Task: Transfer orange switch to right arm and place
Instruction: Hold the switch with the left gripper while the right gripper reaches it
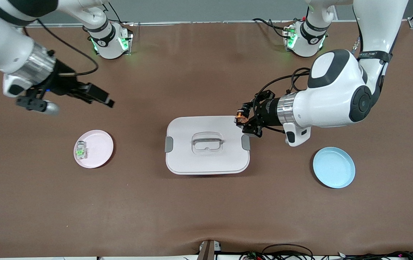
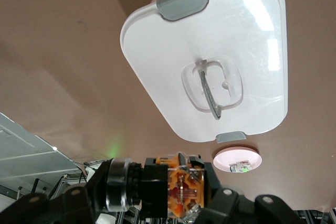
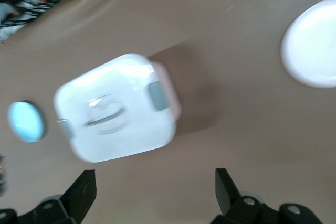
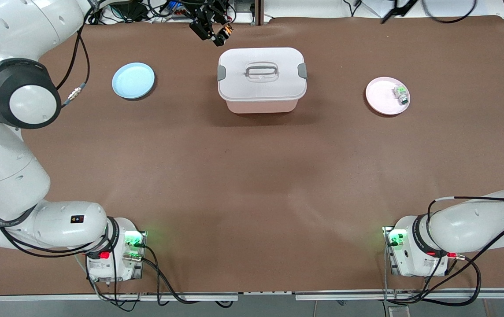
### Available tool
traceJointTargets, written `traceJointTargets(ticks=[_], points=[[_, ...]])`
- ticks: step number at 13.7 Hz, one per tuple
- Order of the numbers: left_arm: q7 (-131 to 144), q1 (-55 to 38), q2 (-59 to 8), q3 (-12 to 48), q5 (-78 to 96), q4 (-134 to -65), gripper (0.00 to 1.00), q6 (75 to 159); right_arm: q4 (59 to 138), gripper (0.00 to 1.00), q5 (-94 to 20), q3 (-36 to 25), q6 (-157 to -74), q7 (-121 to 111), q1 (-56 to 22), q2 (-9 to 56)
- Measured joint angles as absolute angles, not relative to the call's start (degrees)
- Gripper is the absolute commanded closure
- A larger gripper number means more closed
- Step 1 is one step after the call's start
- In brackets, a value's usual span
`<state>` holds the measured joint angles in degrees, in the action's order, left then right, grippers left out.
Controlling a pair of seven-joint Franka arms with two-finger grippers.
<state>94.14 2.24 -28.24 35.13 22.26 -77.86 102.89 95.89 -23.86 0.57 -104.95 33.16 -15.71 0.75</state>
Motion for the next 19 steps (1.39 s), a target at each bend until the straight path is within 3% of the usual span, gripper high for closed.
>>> traceJointTargets(ticks=[8, 13, 19], points=[[94.77, -0.87, -29.26, 35.1, 22.27, -77.86, 1.0, 106.21, 100.17, 0.0, -32.61, 0.59, -123.98, 40.08, -28.77, 0.92], [95.57, -1.26, -29.49, 35.09, 22.27, -77.86, 1.0, 106.69, 101.69, 0.0, -32.8, 0.59, -137.83, 40.08, -35.57, 5.06], [95.57, -1.41, -29.5, 35.09, 22.27, -77.86, 1.0, 106.7, 99.76, 0.0, -32.86, 0.54, -139.7, 40.09, -37.47, 9.2]])
